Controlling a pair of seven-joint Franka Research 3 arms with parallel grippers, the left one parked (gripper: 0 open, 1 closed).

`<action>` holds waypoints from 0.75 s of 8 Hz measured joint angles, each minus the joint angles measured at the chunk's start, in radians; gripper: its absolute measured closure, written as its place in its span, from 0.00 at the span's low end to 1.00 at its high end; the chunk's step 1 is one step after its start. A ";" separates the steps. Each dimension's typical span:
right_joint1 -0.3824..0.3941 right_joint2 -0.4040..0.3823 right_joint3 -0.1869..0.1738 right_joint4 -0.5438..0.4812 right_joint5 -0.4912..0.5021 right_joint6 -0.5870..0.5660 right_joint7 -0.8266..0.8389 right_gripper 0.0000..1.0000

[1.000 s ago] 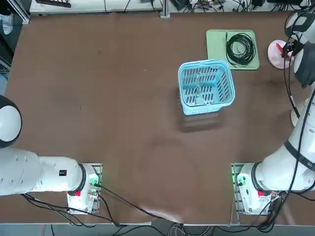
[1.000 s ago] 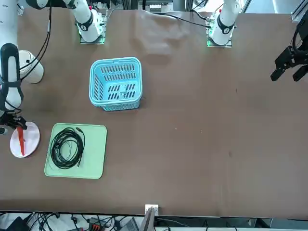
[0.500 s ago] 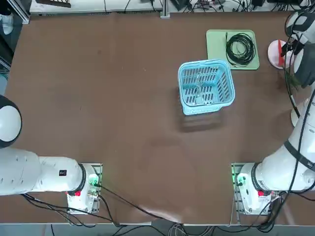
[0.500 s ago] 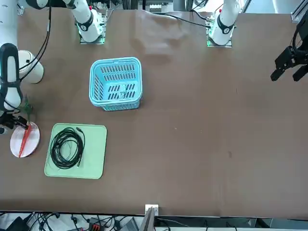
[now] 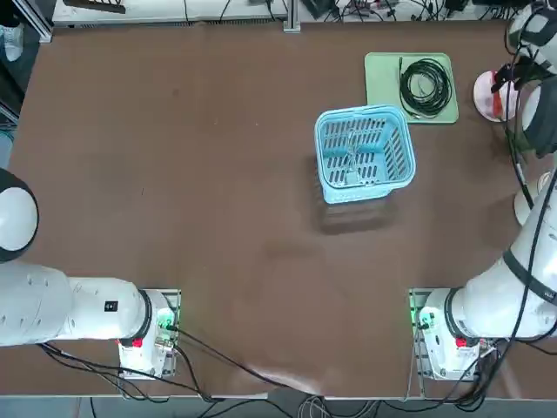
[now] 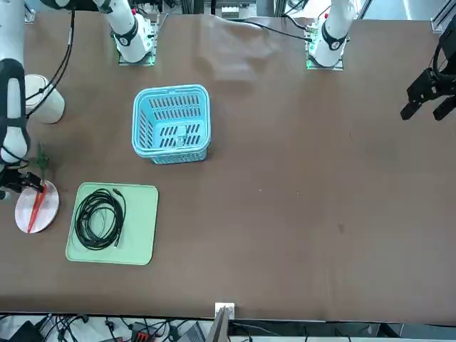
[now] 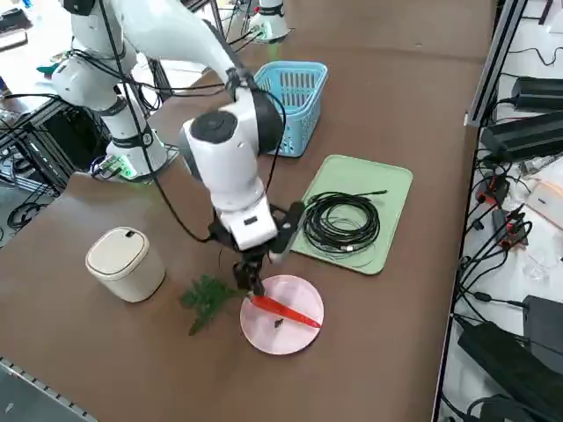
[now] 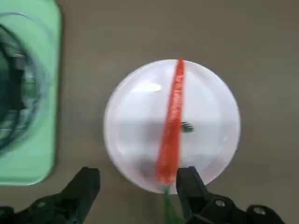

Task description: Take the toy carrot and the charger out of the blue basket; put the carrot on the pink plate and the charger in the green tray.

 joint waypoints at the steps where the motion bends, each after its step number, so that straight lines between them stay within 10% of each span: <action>1: 0.037 -0.049 -0.025 0.003 -0.017 -0.087 0.028 0.00; 4: 0.277 -0.222 -0.176 0.009 -0.194 -0.382 0.290 0.00; 6: 0.433 -0.356 -0.213 0.009 -0.309 -0.549 0.511 0.00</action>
